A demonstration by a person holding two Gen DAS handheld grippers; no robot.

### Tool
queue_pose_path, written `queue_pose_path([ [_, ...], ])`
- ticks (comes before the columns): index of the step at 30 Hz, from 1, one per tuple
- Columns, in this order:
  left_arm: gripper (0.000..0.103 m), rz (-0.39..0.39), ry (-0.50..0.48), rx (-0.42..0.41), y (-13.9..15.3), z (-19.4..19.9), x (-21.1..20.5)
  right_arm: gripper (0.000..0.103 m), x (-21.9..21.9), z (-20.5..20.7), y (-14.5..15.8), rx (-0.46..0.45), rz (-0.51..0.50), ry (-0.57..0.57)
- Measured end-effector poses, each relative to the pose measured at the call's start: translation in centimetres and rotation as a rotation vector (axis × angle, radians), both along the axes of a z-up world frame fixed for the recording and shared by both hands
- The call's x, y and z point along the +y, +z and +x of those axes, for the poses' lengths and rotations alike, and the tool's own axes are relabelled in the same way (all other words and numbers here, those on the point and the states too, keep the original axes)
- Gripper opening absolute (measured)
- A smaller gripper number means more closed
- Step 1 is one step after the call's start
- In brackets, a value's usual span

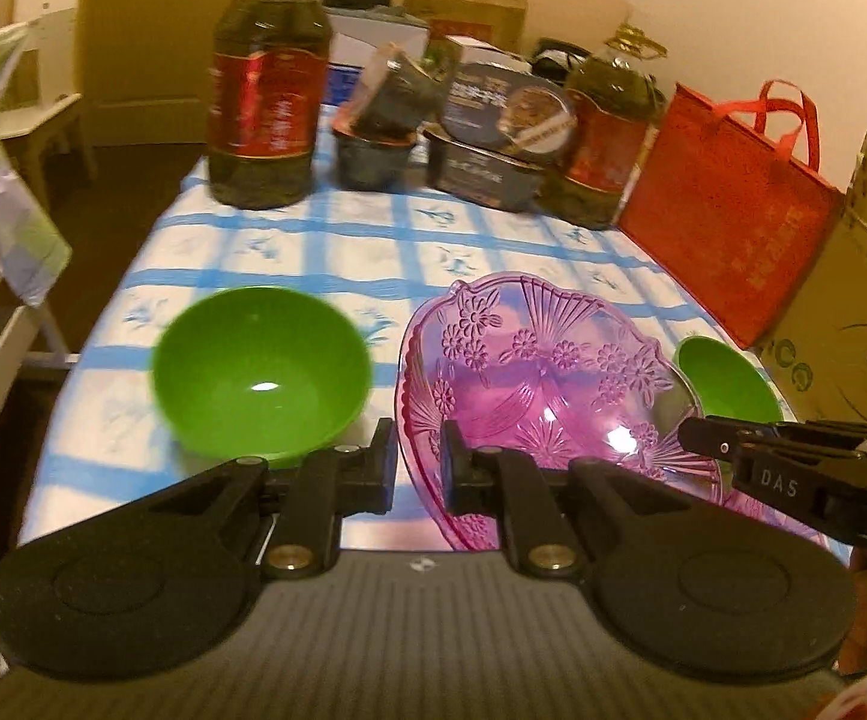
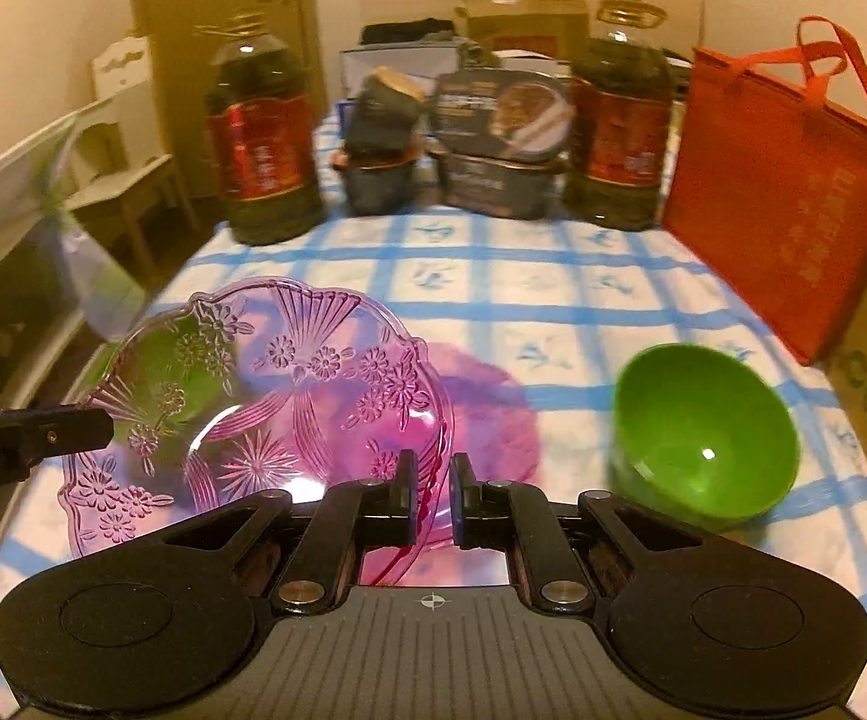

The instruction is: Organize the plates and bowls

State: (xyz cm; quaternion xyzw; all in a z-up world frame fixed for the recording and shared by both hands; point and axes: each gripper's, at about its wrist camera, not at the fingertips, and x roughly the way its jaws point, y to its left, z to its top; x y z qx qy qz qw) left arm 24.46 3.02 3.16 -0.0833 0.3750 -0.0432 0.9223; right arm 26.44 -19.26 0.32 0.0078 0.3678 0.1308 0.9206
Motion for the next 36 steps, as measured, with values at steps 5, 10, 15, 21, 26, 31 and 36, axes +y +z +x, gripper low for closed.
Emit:
queue_pose_path([
  [5, 0.012, -0.003, -0.023, 0.025, -2.4, 4.0, -1.5, 0.01, -1.6, 3.3, -1.9, 0.021, -0.014, -0.016],
  [10, 0.012, 0.029, -0.041, 0.037, -4.4, 6.5, -2.7, 0.011, -2.2, 5.7, -4.1, 0.049, -0.03, -0.021],
  [15, 0.012, 0.047, -0.047, 0.06, -6.0, 8.0, -3.1, 0.01, -2.4, 7.1, -5.6, 0.067, -0.031, -0.019],
  [21, 0.012, 0.064, -0.045, 0.078, -7.3, 8.7, -3.3, 0.01, -2.2, 7.9, -6.8, 0.078, -0.038, -0.011],
  [26, 0.013, 0.075, -0.046, 0.076, -7.6, 8.9, -3.5, 0.011, -2.4, 8.3, -7.1, 0.079, -0.021, -0.021],
  [31, 0.028, 0.092, -0.041, 0.052, -7.5, 8.7, -4.0, 0.03, -3.0, 8.6, -7.1, 0.085, 0.059, -0.022],
  [36, 0.03, 0.059, -0.027, 0.018, -5.6, 6.9, -3.8, 0.059, -4.0, 6.7, -5.1, 0.033, 0.103, -0.051],
])
